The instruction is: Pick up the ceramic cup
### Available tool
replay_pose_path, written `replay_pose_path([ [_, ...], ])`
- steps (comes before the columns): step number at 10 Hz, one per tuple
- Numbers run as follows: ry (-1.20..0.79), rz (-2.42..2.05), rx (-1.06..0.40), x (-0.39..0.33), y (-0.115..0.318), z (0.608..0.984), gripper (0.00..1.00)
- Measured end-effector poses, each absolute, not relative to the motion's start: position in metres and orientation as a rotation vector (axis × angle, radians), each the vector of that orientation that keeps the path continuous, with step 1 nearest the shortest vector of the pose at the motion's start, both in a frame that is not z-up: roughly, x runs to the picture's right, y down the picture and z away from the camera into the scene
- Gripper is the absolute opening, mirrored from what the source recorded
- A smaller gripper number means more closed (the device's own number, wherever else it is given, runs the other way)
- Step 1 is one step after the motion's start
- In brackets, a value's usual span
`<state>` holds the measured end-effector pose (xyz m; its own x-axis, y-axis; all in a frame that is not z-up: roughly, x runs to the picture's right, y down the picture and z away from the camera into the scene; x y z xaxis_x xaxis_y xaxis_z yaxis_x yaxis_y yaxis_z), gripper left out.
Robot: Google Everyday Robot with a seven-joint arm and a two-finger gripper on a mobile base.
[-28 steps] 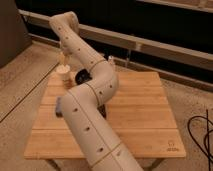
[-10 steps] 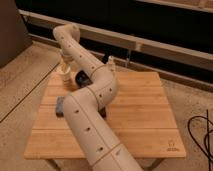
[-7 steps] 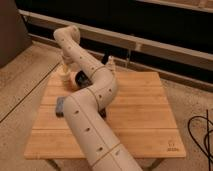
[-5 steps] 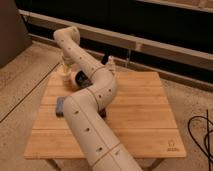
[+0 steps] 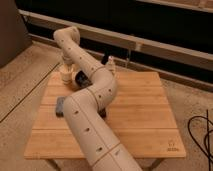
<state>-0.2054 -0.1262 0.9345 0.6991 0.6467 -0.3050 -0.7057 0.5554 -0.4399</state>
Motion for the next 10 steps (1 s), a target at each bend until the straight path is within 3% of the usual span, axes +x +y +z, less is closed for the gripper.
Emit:
replay_pose_path([
  [2,0.112,0.801,-0.570,-0.2055,-0.1261,0.9344,0.00],
  [10,0.114,0.800,-0.569,-0.2050,-0.1258,0.9353,0.00],
])
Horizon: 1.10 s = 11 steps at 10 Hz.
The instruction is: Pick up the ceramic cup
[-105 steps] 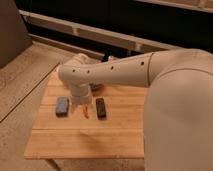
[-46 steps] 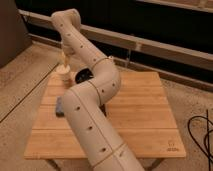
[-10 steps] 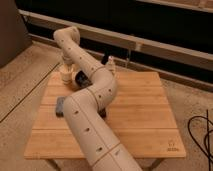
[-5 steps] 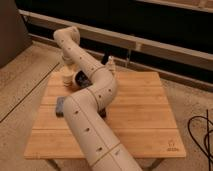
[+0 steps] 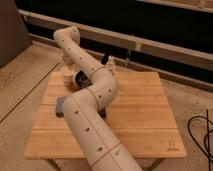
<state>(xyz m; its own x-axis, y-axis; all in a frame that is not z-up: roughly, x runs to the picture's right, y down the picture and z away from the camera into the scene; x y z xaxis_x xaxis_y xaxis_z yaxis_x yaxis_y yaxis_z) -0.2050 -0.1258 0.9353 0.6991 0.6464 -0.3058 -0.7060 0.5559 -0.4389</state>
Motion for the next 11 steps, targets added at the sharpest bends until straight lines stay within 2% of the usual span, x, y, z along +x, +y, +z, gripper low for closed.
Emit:
replay_pose_path([
  [7,0.113,0.800,-0.569,-0.205,-0.126,0.935,0.00],
  [11,0.048,0.748,-0.421,-0.219,-0.202,0.867,0.00],
])
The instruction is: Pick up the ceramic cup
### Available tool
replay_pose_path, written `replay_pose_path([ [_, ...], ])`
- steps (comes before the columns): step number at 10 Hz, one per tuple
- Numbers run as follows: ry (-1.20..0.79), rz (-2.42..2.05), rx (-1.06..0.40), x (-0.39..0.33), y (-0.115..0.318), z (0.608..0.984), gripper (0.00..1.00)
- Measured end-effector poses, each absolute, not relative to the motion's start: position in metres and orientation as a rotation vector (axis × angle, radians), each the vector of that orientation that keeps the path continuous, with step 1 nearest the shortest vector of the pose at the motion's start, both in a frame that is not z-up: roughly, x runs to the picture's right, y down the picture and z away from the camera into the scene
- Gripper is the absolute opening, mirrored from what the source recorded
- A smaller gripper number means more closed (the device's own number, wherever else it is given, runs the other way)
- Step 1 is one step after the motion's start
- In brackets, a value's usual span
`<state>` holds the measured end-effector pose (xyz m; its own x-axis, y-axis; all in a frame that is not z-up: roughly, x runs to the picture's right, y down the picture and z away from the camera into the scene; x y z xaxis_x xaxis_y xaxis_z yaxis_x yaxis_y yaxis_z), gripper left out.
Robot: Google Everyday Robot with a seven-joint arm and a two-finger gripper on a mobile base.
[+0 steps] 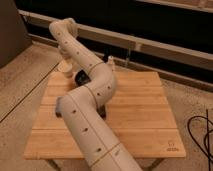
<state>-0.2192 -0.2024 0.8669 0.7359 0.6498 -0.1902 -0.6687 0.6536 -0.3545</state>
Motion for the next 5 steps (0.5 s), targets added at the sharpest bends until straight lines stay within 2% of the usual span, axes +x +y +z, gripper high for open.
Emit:
replay_pose_path([
  [2,0.023,0.712,-0.362,-0.230,-0.226,0.843,0.00],
  [5,0.017,0.705,-0.355,-0.233,-0.230,0.838,0.00],
])
